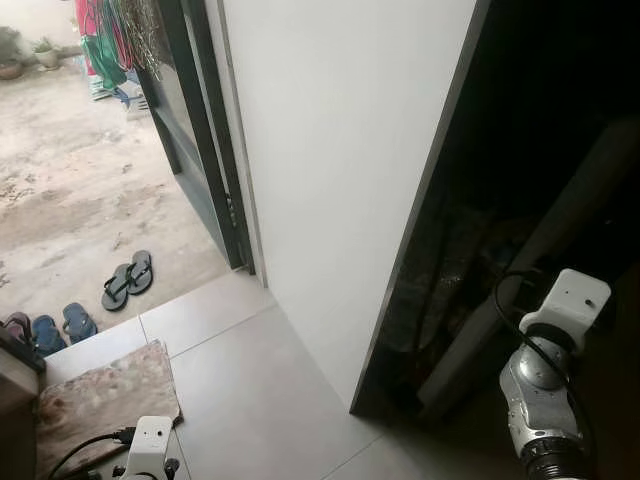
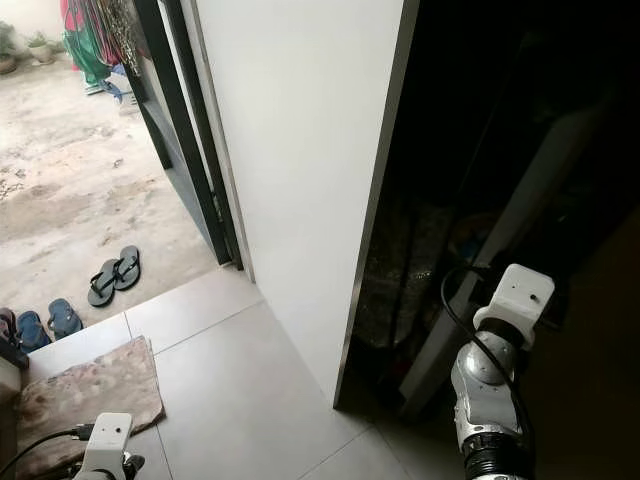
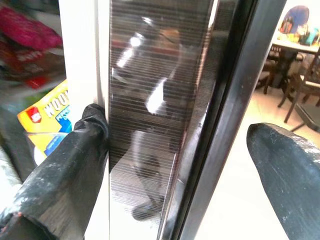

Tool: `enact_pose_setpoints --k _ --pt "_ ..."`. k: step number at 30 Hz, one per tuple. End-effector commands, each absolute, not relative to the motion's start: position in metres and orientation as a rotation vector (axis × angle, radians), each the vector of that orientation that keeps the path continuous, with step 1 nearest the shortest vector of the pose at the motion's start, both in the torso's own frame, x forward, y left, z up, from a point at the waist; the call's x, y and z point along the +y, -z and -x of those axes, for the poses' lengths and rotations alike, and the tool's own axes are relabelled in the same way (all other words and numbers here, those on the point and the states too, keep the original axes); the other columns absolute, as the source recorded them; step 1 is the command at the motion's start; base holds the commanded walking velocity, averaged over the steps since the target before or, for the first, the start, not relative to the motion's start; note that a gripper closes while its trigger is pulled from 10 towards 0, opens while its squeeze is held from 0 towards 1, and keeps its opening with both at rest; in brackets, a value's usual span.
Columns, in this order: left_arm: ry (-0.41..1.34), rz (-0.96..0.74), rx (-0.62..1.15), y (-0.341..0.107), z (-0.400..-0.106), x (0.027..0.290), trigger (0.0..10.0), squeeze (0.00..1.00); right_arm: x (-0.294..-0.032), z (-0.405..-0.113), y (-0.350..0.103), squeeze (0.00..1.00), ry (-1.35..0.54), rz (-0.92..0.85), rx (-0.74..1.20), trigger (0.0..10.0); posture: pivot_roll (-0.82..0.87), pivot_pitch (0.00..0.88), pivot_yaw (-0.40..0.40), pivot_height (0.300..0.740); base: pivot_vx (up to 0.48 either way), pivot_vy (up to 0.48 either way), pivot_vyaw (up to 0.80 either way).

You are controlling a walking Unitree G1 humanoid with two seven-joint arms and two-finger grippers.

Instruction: Restocking fridge

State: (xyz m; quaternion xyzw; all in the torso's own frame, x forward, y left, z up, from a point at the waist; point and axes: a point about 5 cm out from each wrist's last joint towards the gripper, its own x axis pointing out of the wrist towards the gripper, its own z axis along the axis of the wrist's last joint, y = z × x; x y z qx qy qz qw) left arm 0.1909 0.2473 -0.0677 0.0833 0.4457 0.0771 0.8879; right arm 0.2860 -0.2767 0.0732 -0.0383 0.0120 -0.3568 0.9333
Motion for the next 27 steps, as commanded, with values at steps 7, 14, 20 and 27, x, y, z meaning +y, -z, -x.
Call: enact_pose_setpoints --k 7,14,20,27 --pt "-0.149 -0.165 0.95 0.072 -0.185 0.243 10.0 0.0 -0.282 -0.202 0.04 0.0 0.694 -0.081 0.649 10.0 0.0 0.089 0.026 0.74 0.0 0.0 0.0" --pt "-0.145 -0.165 0.95 0.072 -0.185 0.243 10.0 0.0 -0.263 -0.161 0.074 0.0 0.628 -0.106 0.861 10.0 0.0 0.09 0.035 0.74 0.0 0.0 0.0" --pt "-0.142 -0.169 0.956 0.073 -0.183 0.244 10.0 0.0 -0.246 -0.151 0.085 0.0 0.526 -0.115 0.928 10.0 0.0 0.093 0.04 0.74 0.0 0.0 0.0" --pt "-0.127 -0.162 0.957 0.073 -0.183 0.244 10.0 0.0 -0.236 -0.126 0.098 0.0 0.465 -0.114 1.076 10.0 0.01 0.094 0.04 0.74 0.0 0.0 0.0"
